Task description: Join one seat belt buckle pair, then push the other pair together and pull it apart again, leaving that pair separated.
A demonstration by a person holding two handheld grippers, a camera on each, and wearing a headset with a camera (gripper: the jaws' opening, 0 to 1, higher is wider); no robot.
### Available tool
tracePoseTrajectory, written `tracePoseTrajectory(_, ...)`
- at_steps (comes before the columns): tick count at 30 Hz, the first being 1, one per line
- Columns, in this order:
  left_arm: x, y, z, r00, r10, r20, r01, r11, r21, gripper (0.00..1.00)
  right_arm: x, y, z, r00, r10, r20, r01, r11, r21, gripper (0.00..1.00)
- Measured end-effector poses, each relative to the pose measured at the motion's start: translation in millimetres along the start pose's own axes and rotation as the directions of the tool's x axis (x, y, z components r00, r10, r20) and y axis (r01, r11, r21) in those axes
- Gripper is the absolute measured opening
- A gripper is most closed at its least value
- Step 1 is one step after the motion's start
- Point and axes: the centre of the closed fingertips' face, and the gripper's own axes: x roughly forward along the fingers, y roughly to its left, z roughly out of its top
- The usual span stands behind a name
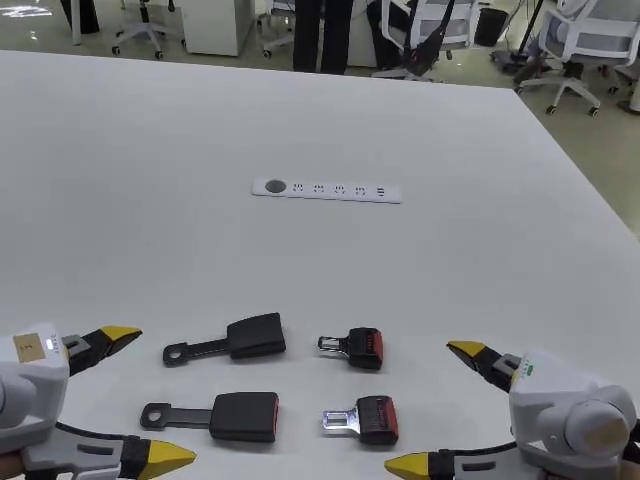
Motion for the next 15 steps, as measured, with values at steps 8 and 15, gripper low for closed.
tracePoseTrajectory(8, 0.5, 6.5, -5.7, 0.9997, -0.014, -0.02, 0.015, 1.0, 0.015, 0.97, -0.9, -3.8, -1.6, 0.9998, 0.011, -0.016, -0.012, 1.0, -0.016, 0.99)
tracePoseTrajectory(15, 3.5, 8.0, -3.5, 0.9985, -0.038, -0.04, 0.039, 0.998, 0.039, 0.94, -1.5, -5.5, -0.5, 0.9986, 0.046, -0.025, -0.047, 0.998, -0.052, 0.95)
